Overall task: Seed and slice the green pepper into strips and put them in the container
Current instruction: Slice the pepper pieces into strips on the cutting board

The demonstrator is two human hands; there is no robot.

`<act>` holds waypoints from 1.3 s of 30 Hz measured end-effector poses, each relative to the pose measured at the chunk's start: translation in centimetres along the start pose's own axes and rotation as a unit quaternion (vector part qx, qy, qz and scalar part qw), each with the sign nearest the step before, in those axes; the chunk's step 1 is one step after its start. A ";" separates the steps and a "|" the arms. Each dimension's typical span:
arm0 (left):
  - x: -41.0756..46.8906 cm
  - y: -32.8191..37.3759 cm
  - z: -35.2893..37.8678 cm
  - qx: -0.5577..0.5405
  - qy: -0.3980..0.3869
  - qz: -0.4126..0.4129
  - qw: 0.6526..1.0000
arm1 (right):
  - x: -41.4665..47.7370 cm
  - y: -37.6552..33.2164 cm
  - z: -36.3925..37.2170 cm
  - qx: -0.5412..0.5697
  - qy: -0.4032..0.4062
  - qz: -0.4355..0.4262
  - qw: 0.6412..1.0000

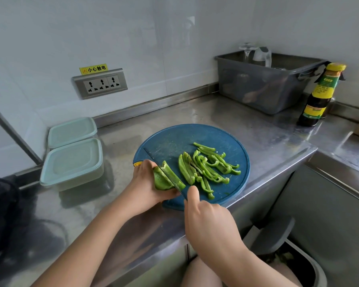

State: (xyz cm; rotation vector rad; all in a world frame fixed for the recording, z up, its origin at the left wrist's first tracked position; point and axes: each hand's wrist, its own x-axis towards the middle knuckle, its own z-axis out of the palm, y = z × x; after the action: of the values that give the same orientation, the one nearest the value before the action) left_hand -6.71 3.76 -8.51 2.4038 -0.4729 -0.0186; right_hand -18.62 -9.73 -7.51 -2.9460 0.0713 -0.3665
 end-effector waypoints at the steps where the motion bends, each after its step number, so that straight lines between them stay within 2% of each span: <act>1: 0.1 -0.2 0.1 -0.003 -0.002 -0.002 1.000 | -0.1 0.0 0.2 -0.001 0.003 -0.009 1.000; 17: -0.4 0.7 -0.1 -0.014 -0.001 -0.001 1.000 | -0.6 0.4 0.5 0.011 0.010 0.006 1.000; 19: -0.5 0.8 -0.1 -0.014 -0.003 -0.003 1.000 | -0.8 0.6 0.3 0.016 -0.017 -0.006 1.000; 21: -0.7 1.2 0.0 -0.008 -0.003 -0.011 1.000 | -0.8 0.6 -0.8 0.016 -0.056 0.018 0.998; 22: -0.9 1.4 0.0 -0.001 -0.002 -0.011 1.000 | -0.5 0.5 -0.7 0.019 -0.048 0.011 0.999; 25: -1.1 1.6 0.0 0.012 0.003 -0.008 1.000 | -0.2 0.9 -1.0 0.098 -0.090 0.015 0.991; 28: -1.2 1.7 0.0 0.021 0.000 -0.009 1.000 | 0.2 1.0 -1.1 0.144 -0.083 0.038 0.985; 39: -1.4 1.9 -0.2 0.044 -0.005 -0.003 0.999 | -0.2 1.3 -0.6 0.148 -0.099 0.052 0.983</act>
State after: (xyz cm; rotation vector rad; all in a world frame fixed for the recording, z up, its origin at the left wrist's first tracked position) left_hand -8.57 3.01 -7.33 2.4927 -0.4812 -0.0128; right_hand -18.95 -11.07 -7.20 -2.6539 0.1326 -0.0601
